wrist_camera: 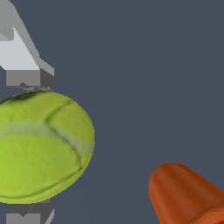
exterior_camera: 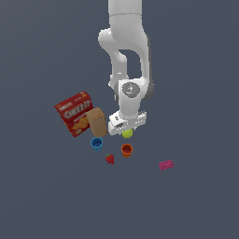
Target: Pick up a designated object from a clutter of objects.
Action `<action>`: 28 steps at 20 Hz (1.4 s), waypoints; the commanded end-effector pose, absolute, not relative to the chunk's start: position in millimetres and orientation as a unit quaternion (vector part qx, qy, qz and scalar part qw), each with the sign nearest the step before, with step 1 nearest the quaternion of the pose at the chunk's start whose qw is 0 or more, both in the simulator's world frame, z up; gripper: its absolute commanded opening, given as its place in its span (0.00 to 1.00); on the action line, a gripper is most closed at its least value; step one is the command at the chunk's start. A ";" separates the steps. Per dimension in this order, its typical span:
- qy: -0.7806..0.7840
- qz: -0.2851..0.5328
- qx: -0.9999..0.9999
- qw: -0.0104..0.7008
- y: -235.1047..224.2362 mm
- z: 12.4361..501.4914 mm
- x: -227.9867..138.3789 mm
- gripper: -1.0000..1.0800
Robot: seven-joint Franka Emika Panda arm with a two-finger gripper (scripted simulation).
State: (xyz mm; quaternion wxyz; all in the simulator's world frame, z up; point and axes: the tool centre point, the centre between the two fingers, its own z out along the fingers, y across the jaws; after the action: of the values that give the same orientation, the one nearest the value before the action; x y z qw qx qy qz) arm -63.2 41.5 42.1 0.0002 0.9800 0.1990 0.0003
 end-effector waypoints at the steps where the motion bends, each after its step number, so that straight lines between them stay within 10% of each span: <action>1: 0.199 0.000 0.980 0.000 41.1 42.8 -63.2 0.00; 28: 0.200 0.001 0.980 -0.002 -40.0 211.0 -80.1 0.00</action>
State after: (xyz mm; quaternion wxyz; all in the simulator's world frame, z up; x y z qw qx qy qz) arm -78.5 -33.3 196.1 -0.0014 0.9799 0.1994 0.0002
